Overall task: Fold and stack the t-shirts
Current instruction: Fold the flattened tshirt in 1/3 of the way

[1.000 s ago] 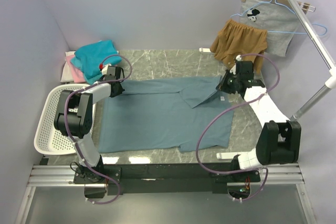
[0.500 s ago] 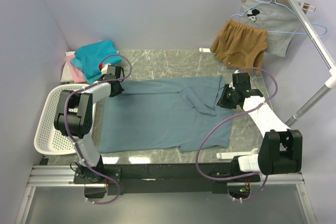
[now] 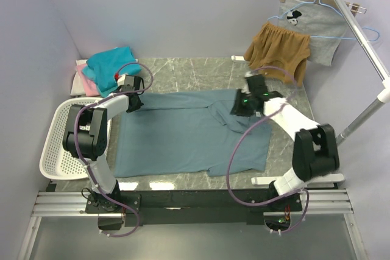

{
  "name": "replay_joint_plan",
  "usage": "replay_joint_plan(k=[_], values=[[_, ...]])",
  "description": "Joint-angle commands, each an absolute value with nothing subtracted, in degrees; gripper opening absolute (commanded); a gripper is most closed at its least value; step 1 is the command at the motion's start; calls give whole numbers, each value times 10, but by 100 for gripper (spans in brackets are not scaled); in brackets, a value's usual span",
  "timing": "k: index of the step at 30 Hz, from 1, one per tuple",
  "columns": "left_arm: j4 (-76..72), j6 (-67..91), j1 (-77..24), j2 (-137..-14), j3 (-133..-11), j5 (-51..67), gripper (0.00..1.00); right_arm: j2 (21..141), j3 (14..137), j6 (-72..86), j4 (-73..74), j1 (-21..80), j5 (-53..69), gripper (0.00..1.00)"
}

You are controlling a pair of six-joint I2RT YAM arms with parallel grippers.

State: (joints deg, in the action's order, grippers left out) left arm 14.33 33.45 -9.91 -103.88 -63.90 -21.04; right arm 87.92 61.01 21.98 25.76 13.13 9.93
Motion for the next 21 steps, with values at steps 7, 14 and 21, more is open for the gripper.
replay_joint_plan(k=[7,14,21], values=[[134,326,-103,-1026,-655,-203,1,980,689,150,255,243,53,35],[130,325,-103,-1034,-654,-201,1,1027,720,108,278,269,-14,34],[130,323,-103,-1038,-657,-204,1,1052,736,96,287,277,-25,34]])
